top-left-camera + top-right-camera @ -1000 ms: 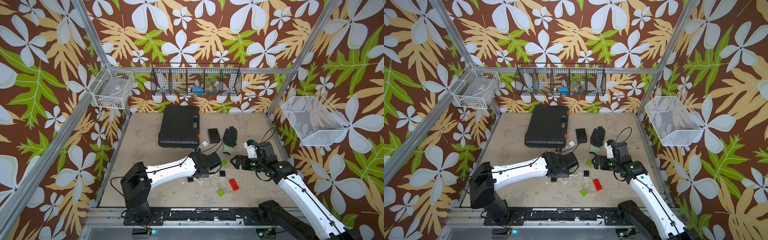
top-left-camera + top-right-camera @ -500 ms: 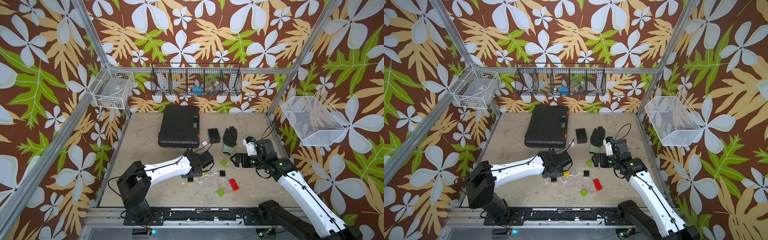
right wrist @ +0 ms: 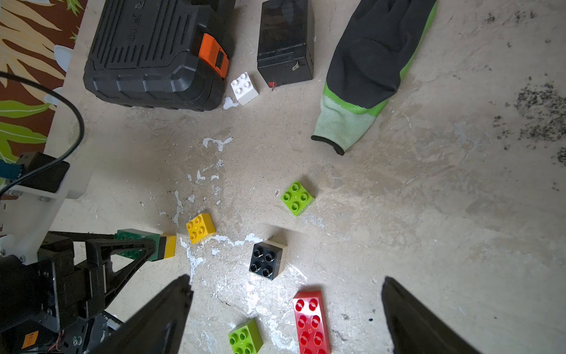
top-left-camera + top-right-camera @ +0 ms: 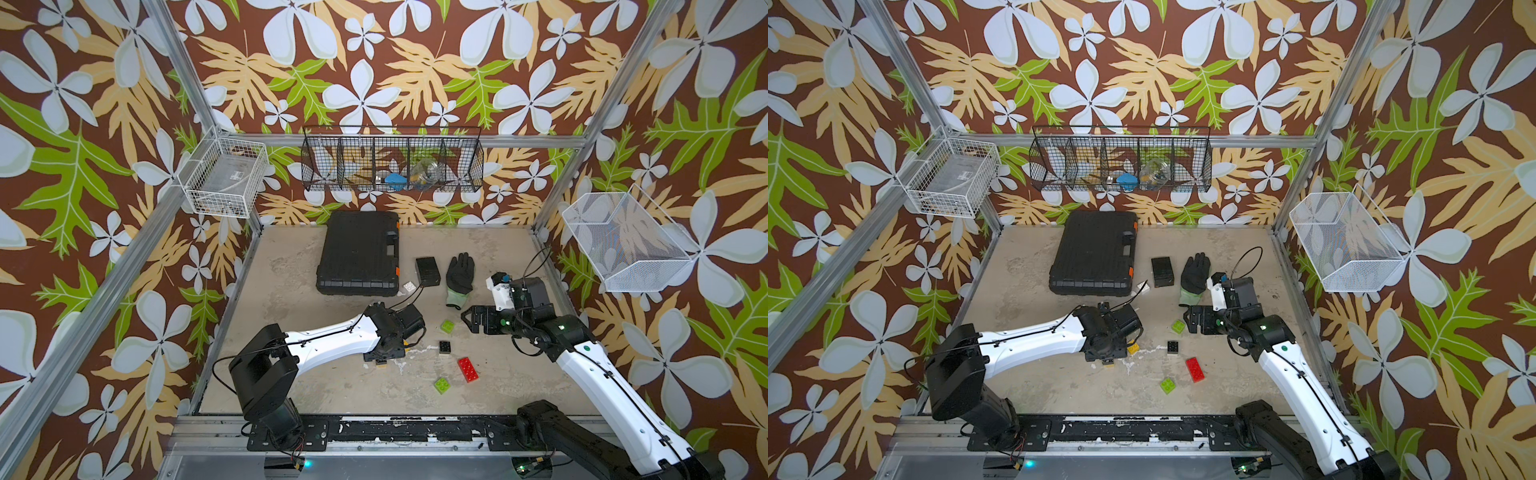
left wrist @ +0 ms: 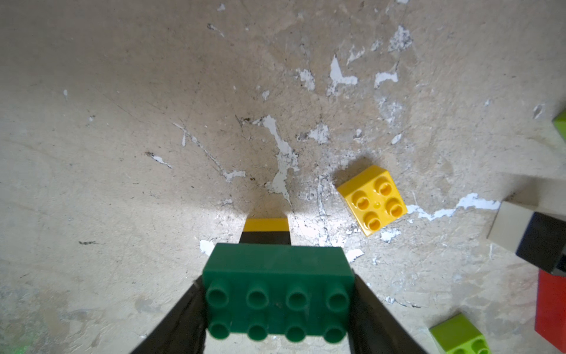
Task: Assemble a giraffe with lego
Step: Assemble the lego brick with the lego brick.
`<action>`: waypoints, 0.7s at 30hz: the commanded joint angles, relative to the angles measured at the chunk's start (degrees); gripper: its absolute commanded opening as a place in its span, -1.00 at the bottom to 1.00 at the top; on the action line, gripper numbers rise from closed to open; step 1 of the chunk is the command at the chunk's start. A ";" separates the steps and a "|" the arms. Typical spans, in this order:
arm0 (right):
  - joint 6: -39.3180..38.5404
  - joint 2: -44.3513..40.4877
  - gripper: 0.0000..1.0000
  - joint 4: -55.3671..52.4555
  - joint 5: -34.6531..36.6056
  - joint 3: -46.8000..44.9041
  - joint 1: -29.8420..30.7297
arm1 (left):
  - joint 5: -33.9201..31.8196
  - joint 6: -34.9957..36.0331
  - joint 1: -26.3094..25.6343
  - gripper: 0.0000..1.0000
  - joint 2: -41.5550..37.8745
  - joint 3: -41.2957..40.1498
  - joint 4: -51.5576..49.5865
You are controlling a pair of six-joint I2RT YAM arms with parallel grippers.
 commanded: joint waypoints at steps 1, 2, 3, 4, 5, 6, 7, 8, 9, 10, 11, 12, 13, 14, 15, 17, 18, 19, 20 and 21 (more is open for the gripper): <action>-0.45 -0.18 0.98 0.15 0.77 -0.17 0.06 | 0.95 0.35 -0.20 -0.35 0.35 -0.14 0.35; -0.45 -0.20 0.98 0.15 0.81 -0.08 0.04 | 0.98 0.37 -0.29 -0.34 0.44 -0.22 0.40; -0.46 -0.26 0.98 0.15 0.86 -0.13 0.00 | 1.00 0.37 -0.34 -0.35 0.51 -0.31 0.44; -0.45 -0.20 0.98 0.15 0.78 -0.16 -0.01 | 1.06 0.39 -0.40 -0.35 0.72 -0.50 0.73; -0.32 -0.19 0.98 0.15 0.77 -0.17 -0.01 | 1.27 0.37 -0.42 -0.35 0.78 -0.69 0.81; -0.33 -0.18 0.98 0.24 0.83 -0.17 0.03 | 1.41 0.37 -0.56 -0.35 1.03 -0.91 0.98; -0.35 -0.18 0.98 0.29 0.80 -0.25 0.03 | 1.53 0.37 -0.60 -0.35 1.14 -1.07 1.20; -0.36 -0.14 0.98 0.33 0.77 -0.29 0.05 | 1.61 0.37 -0.72 -0.35 1.30 -1.11 1.30; -0.36 -0.16 0.98 0.28 0.78 -0.34 0.00 | 1.71 0.37 -0.81 -0.35 1.57 -1.28 1.40; -0.45 -0.17 0.98 0.25 0.80 -0.34 0.04 | 1.73 0.37 -0.90 -0.35 1.72 -1.26 1.37; -0.46 -0.17 0.99 0.24 0.79 -0.34 0.01 | 1.73 0.37 -0.93 -0.35 1.86 -1.33 1.47; -0.47 -0.18 0.99 0.24 0.88 -0.34 -0.01 | 1.81 0.42 -0.97 -0.35 2.06 -1.33 1.56; -0.52 -0.15 0.99 0.24 0.93 -0.34 0.04 | 1.85 0.37 -0.96 -0.35 2.19 -1.31 1.72; -0.61 -0.14 0.99 0.16 0.95 -0.26 0.07 | 2.03 0.45 -0.96 -0.35 2.29 -1.18 1.76; -0.66 -0.16 0.99 0.15 0.94 -0.25 0.00 | 2.05 0.46 -1.04 -0.35 2.45 -0.89 1.81; -0.71 -0.20 0.99 0.13 1.03 -0.30 0.07 | 2.13 0.59 -1.25 -0.35 2.79 -0.18 1.44; -0.71 -0.26 0.99 0.13 1.17 -0.34 0.01 | 2.08 0.63 -1.35 -0.35 2.90 0.18 1.22; -0.69 -0.29 0.99 0.15 1.17 -0.39 0.01 | 2.05 0.63 -1.39 -0.34 2.99 0.48 1.02; -0.71 -0.29 0.99 0.15 1.12 -0.43 -0.01 | 2.12 0.63 -1.47 -0.35 3.07 0.63 0.80; -0.70 -0.42 0.99 0.15 1.10 -0.43 0.07 | 2.14 0.47 -1.63 -0.35 3.03 0.86 0.56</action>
